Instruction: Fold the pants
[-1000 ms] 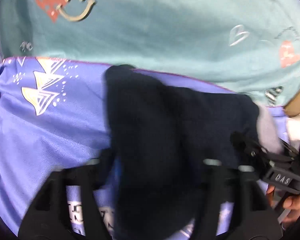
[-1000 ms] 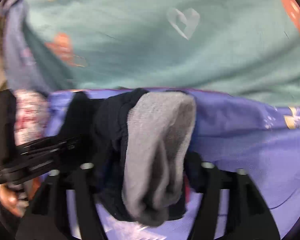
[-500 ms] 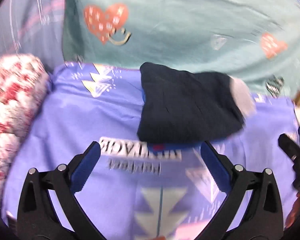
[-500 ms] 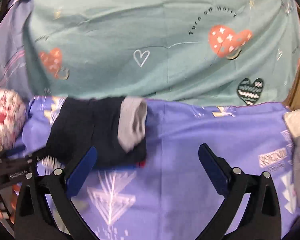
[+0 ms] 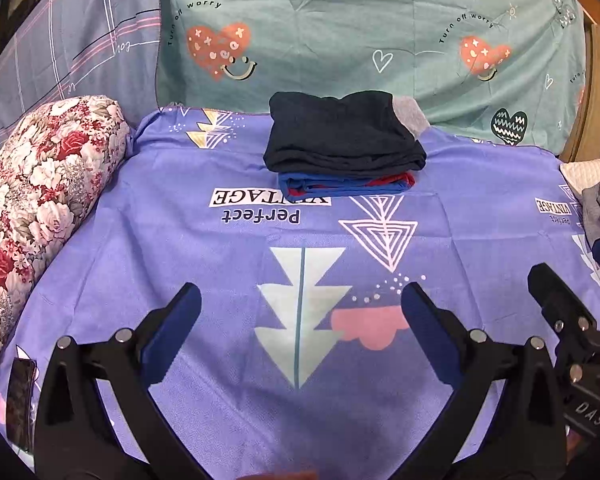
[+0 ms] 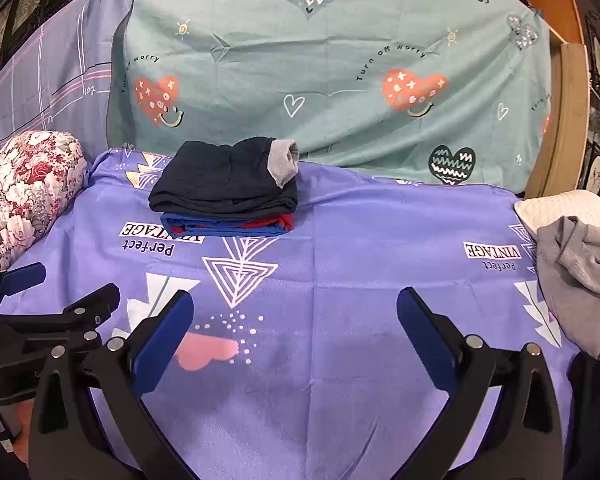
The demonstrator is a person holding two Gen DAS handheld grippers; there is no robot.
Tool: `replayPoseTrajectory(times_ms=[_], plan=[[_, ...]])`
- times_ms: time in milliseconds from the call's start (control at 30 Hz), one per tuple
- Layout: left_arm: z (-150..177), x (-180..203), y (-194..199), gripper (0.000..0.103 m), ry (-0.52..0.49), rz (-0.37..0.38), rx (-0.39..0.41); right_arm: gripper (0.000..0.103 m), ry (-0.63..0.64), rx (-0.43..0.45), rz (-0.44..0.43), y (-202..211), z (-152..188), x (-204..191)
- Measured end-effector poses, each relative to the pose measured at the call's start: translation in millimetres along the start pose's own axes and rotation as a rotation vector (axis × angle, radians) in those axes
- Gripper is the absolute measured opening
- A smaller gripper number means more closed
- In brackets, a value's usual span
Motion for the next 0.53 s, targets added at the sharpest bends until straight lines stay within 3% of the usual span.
replayPoseTrajectory(times_ms=[300, 533], plan=[[15, 9, -12, 0.101, 0.003, -0.016, 0.027, 0.102, -0.073, -0.007, -0.017, -10, 25, 17], [35, 13, -32, 0.101, 0.001, -0.014, -0.030, 0.102, -0.129, -0.069, -0.023, -27, 44, 25]])
Point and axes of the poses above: each gripper's, at about its wrist camera, not at the fingertips, and y roughly against the way its jaws point, x to its right, z to its underside, the point moved 8 cm from there along -y, roughly the way its jaws point, and after that the axes turned 15 degrees about -z, right-handed, at the moved point
